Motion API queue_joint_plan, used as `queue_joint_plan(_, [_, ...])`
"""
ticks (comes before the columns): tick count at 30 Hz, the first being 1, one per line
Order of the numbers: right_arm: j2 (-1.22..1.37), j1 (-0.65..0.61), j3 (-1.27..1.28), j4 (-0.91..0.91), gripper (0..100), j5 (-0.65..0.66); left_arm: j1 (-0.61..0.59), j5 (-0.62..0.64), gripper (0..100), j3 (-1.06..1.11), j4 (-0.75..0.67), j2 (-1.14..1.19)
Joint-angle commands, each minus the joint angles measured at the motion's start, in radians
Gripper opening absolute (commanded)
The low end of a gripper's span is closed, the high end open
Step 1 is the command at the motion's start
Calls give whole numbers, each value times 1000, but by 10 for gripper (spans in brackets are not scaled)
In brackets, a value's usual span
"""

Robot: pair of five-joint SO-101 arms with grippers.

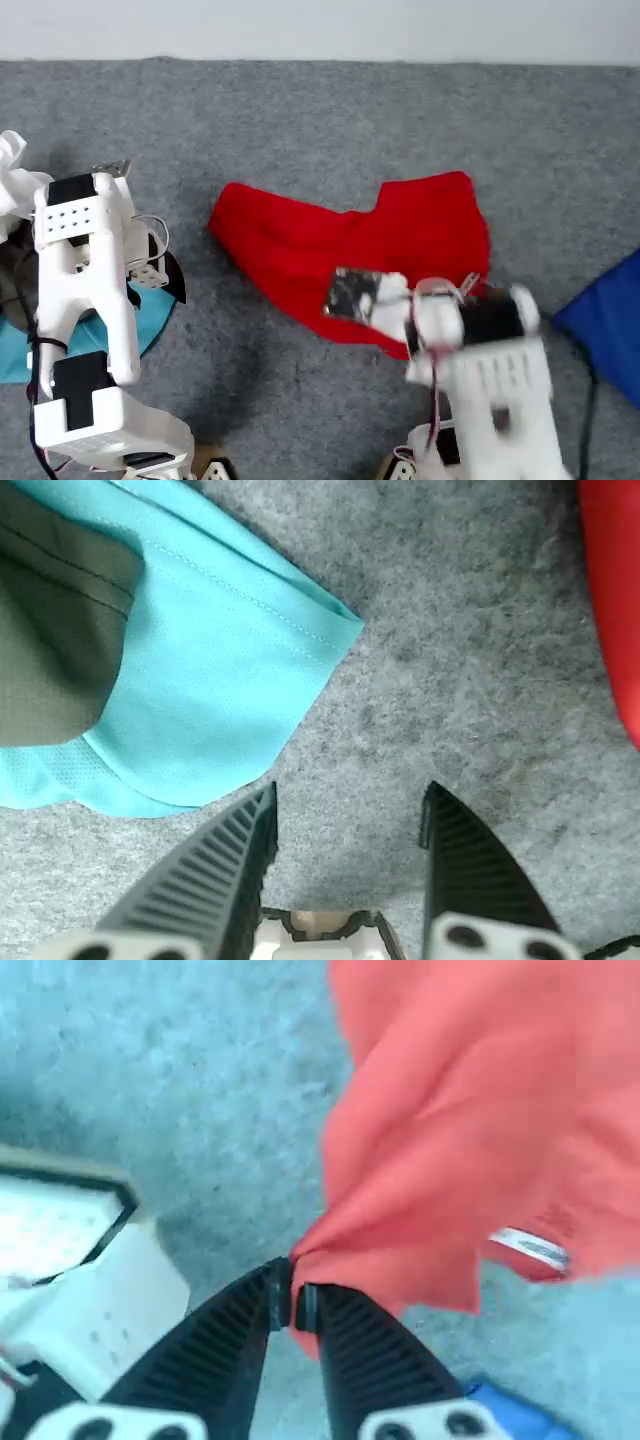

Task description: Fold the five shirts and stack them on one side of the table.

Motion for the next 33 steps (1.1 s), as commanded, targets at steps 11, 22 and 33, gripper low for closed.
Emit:
queue_joint_plan(11, [-177,-1,-152,-18,279,-221,3,-8,224,-2,28,-38])
queue_joint_plan(22, [122,338,-193,-513,278,-493,2,-8,224,-2,28,-38])
queue_joint_plan(33, [905,358,-574,-633,277,-638,3,-8,224,-2,28,-38])
